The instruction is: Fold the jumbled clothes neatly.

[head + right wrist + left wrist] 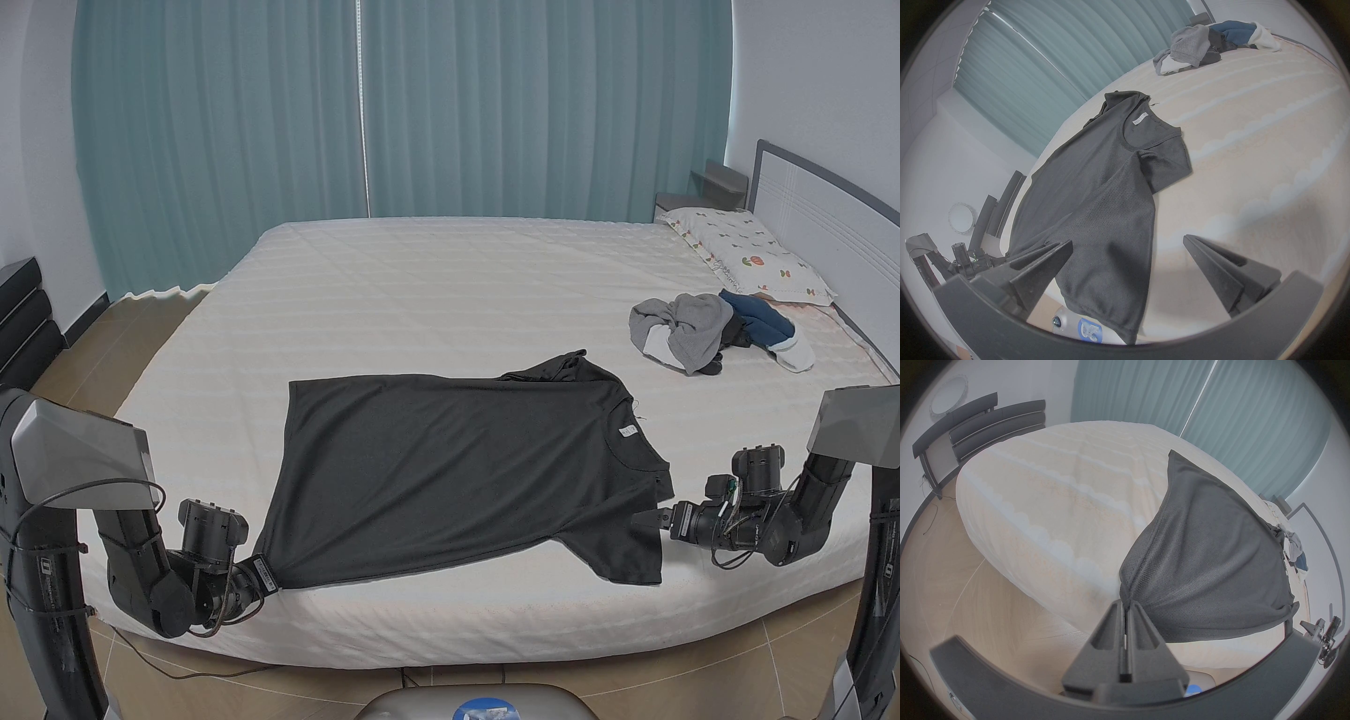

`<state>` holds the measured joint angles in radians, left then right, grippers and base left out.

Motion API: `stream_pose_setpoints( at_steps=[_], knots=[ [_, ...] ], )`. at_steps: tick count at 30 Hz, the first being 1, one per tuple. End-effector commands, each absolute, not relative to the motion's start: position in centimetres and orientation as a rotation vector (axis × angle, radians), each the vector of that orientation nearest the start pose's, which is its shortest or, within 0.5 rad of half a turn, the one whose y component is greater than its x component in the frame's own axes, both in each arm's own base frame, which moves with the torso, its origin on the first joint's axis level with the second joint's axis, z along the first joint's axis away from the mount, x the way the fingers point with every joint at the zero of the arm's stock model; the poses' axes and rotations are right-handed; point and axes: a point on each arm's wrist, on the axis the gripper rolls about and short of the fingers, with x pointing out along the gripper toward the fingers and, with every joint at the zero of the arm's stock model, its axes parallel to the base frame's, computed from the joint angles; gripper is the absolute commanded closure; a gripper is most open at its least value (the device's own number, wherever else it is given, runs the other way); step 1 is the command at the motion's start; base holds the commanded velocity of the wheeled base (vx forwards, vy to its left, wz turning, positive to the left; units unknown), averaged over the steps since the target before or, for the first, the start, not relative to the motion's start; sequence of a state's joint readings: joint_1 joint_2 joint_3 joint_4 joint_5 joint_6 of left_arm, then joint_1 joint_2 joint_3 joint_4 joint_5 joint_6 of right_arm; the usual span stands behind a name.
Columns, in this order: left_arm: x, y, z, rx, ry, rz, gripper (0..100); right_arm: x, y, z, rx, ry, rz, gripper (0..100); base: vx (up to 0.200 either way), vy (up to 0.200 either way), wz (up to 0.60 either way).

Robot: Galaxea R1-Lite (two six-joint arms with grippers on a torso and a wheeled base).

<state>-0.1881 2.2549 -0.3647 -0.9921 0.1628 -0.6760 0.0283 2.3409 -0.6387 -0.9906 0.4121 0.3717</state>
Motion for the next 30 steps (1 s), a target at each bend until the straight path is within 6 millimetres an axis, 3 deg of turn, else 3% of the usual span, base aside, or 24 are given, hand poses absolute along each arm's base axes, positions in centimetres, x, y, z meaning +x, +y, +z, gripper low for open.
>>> stream_pose_setpoints(
  at_steps=[1,10,11,23,30],
  knots=[
    [26.6,-4.7,-3.8,-0.475,0.852,0.275,100,33.8,2.7,-4.5,0.485,0.791,0.306,0,0.0,0.0,0.0],
    [26.6,-4.7,-3.8,-0.476,0.855,0.272,100,34.2,2.8,-4.3,0.477,0.752,0.308,0,0.0,0.0,0.0],
    [26.6,-4.7,-3.8,-0.477,0.854,0.271,100,34.1,2.6,-4.2,0.478,0.753,0.303,100,0.0,0.0,0.0],
    [26.6,-4.7,-3.8,-0.476,0.854,0.273,100,31.2,0.0,-3.0,0.507,0.78,0.233,100,0.0,0.0,0.0],
    [26.6,-4.5,-3.8,-0.478,0.852,0.276,100,29.2,-0.2,-2.8,0.522,0.821,0.228,100,0.0,0.0,0.0]
  ],
)
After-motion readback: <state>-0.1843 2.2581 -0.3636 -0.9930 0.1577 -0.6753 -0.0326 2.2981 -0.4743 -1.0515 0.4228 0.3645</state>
